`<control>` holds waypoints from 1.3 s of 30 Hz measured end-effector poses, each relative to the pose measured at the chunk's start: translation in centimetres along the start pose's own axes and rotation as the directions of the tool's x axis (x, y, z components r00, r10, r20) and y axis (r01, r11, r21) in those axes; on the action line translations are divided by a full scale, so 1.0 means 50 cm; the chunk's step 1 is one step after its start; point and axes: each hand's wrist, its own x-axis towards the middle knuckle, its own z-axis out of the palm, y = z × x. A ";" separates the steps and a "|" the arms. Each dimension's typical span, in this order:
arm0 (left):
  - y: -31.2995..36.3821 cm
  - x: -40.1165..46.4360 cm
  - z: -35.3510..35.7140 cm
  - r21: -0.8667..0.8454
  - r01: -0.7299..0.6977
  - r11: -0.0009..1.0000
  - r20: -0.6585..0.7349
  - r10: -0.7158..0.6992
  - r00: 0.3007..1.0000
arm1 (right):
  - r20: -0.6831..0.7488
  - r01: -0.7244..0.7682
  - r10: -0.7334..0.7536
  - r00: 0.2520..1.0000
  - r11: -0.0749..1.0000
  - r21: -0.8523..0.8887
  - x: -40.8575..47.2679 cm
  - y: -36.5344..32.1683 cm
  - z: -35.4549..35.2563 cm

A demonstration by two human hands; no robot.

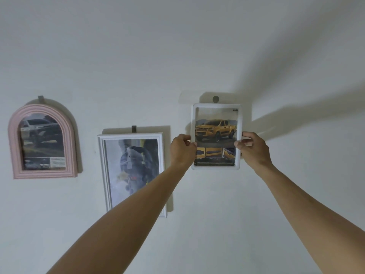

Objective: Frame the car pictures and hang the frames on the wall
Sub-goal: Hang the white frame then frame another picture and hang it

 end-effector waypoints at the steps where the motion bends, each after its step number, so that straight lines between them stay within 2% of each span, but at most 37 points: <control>1: 0.000 -0.006 -0.007 0.009 -0.006 1.000 0.006 0.006 1.000 | 0.002 -0.006 0.006 1.000 1.000 0.005 -0.006 -0.001 -0.001; 10: -0.051 -0.067 -0.120 0.008 0.009 1.000 0.062 -0.010 0.998 | 0.068 -0.072 0.070 0.995 0.997 0.027 -0.099 -0.037 0.032; 21: -0.209 -0.154 -0.346 0.048 0.057 0.997 0.134 -0.063 0.989 | 0.214 -0.161 0.152 0.965 0.987 0.025 -0.318 -0.101 0.183; 28: -0.343 -0.241 -0.472 0.068 0.245 0.967 0.219 -0.254 0.942 | 0.286 -0.258 0.248 0.925 0.966 -0.004 -0.494 -0.094 0.290; 39: -0.572 -0.462 -0.603 0.160 0.558 0.814 0.168 -0.579 0.798 | 0.427 -0.448 0.456 0.781 0.885 -0.126 -0.801 -0.030 0.455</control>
